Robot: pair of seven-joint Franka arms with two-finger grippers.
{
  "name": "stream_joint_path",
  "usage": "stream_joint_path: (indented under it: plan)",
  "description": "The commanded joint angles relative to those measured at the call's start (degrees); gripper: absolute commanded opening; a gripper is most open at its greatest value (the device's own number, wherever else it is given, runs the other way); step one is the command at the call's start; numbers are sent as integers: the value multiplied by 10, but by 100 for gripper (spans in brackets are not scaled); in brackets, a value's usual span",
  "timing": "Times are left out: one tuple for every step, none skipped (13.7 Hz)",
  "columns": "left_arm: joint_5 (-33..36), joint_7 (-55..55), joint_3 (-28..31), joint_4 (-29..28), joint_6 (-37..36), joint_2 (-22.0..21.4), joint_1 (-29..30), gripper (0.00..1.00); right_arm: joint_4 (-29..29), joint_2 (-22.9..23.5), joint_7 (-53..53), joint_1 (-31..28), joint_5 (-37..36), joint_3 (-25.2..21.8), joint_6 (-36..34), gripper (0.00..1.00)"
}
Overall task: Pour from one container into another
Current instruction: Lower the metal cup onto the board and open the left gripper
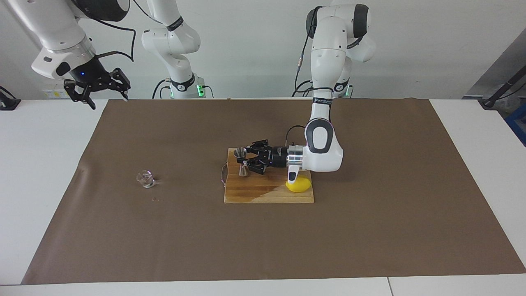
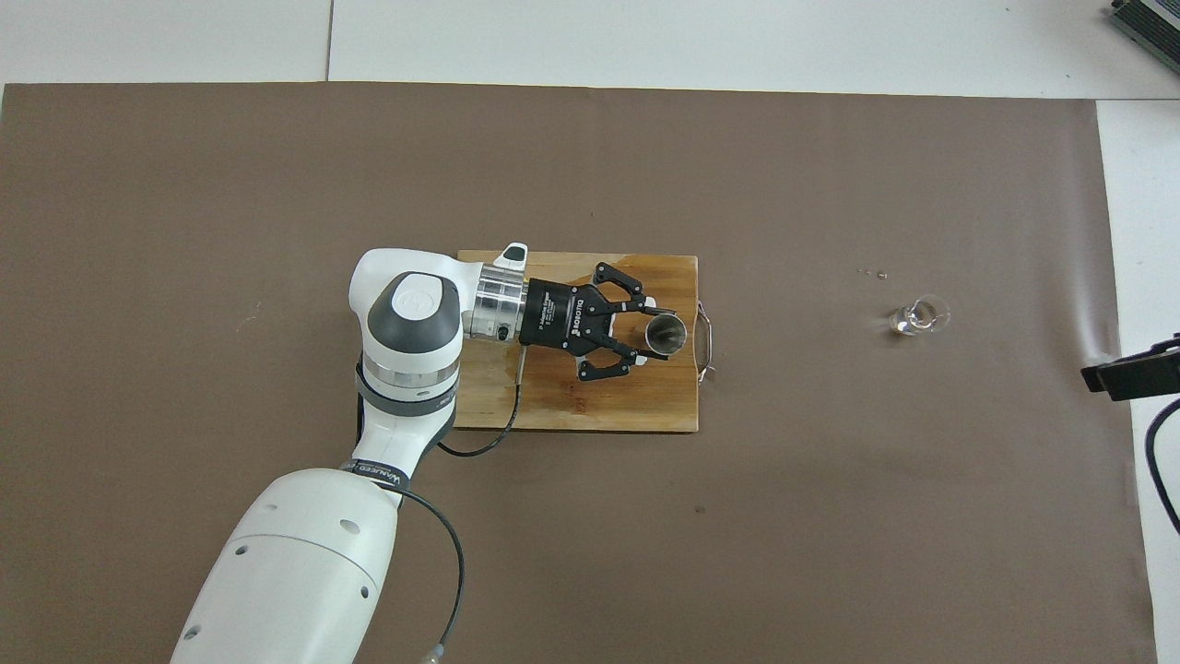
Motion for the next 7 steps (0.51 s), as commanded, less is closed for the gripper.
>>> stream_joint_path:
  plan:
    - [-14,-4,12,-20,18,-11,-17,39,-17,-16,-15,-3,4,0,2,100]
    - [-14,-1,11,-20,21,-10,-17,39,-17,-16,-15,-3,4,-1,2,100]
    - [-14,-1,11,-20,26,-10,-18,39,-17,-16,-15,-3,4,-1,2,100]
    - [-14,0,11,-20,33,-9,-20,39,-17,-16,-16,-3,4,-1,2,100]
    - [-14,0,11,-20,37,-9,-22,39,-16,-16,-16,-3,4,-1,2,100]
    - [-14,1,11,-20,41,-8,-23,39,-16,-16,-15,-3,4,-1,2,100]
    - [-13,1,11,-20,44,-8,-23,39,-16,-16,-15,-3,4,-1,2,100]
